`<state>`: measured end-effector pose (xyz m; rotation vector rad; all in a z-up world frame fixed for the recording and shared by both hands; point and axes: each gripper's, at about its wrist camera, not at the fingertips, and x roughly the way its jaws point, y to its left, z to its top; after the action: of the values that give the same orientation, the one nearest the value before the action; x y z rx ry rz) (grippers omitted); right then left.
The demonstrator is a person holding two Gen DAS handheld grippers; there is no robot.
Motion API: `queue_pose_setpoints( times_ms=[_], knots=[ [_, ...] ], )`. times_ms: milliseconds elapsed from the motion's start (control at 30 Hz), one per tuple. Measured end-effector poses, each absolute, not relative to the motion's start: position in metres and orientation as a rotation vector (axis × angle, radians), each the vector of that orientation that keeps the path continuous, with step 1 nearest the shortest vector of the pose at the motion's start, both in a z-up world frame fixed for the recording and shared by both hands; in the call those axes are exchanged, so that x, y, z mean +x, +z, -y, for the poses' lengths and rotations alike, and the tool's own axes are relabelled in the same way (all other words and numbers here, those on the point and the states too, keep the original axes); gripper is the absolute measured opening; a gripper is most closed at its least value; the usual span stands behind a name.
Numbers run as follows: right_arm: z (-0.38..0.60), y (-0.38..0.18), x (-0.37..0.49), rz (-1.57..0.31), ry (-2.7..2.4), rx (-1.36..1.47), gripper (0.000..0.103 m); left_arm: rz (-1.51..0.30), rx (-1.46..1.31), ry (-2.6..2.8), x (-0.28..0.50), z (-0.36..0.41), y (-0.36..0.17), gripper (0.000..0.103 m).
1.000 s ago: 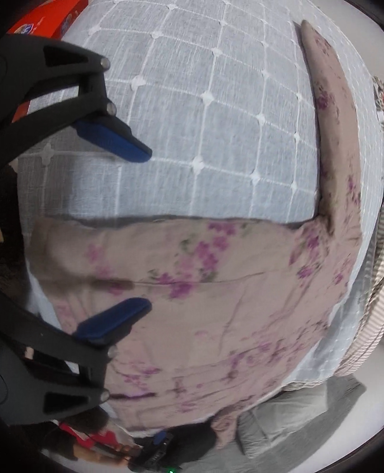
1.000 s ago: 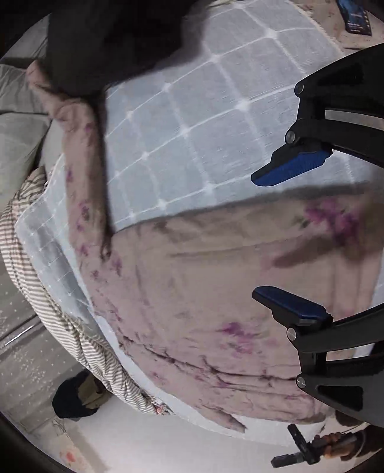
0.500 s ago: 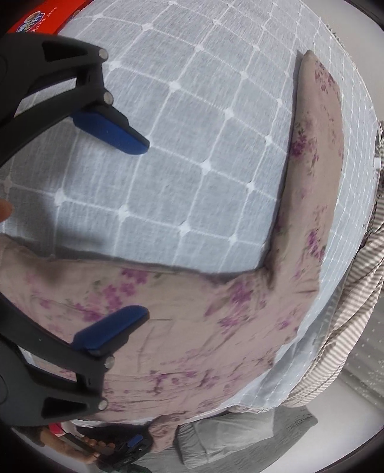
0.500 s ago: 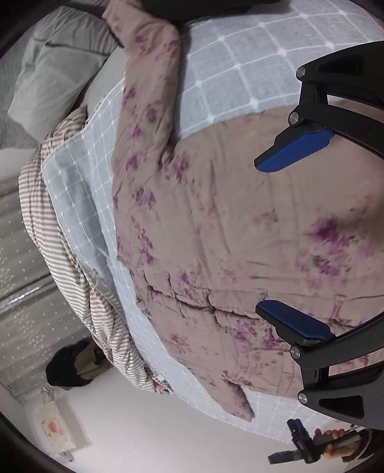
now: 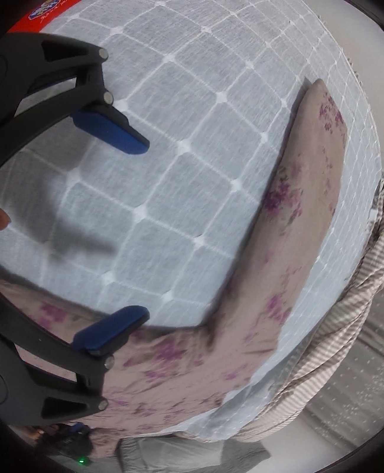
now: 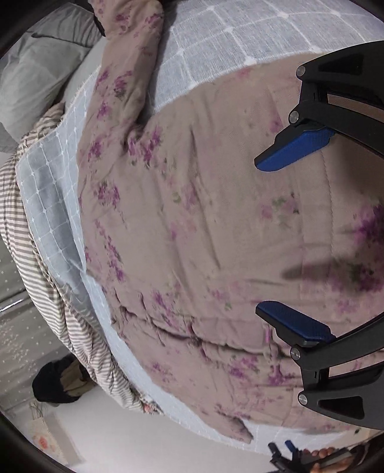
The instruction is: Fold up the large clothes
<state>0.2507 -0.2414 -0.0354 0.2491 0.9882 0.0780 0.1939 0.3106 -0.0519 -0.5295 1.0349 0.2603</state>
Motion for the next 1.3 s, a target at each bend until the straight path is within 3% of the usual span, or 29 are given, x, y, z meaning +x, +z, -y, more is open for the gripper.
queue_pose_setpoints(
  times_ms=[367,500,667,800,867,933,1033,1300],
  knots=[
    [0.234,-0.041,0.262,-0.971,0.042,0.202,0.091,-0.819,-0.74,0.325,0.228,-0.369,-0.079,0.102],
    [0.227,-0.042,0.262,-0.969,0.033,0.139,0.091,-0.642,-0.928,0.419,0.232,-0.405,-0.091,0.101],
    [0.231,-0.043,0.264,-0.968,0.032,0.166,0.091,-0.516,-1.09,0.516,0.236,-0.438,-0.099,0.094],
    [0.233,-0.047,0.266,-0.98,0.025,0.161,0.091,-0.502,-1.148,0.519,0.251,-0.456,-0.101,0.075],
    [0.232,-0.047,0.266,-0.982,0.02,0.145,0.091,-0.49,-1.208,0.537,0.251,-0.463,-0.104,0.054],
    [0.231,-0.047,0.266,-0.98,0.019,0.135,0.091,-0.481,-1.28,0.547,0.248,-0.47,-0.108,0.018],
    [0.233,-0.047,0.266,-0.98,0.019,0.133,0.091,-0.424,-1.294,0.492,0.246,-0.466,-0.094,0.015],
    [0.244,-0.041,0.267,-0.956,0.021,0.202,0.091,-0.368,-0.946,0.3,0.264,-0.403,0.01,0.013]
  ],
)
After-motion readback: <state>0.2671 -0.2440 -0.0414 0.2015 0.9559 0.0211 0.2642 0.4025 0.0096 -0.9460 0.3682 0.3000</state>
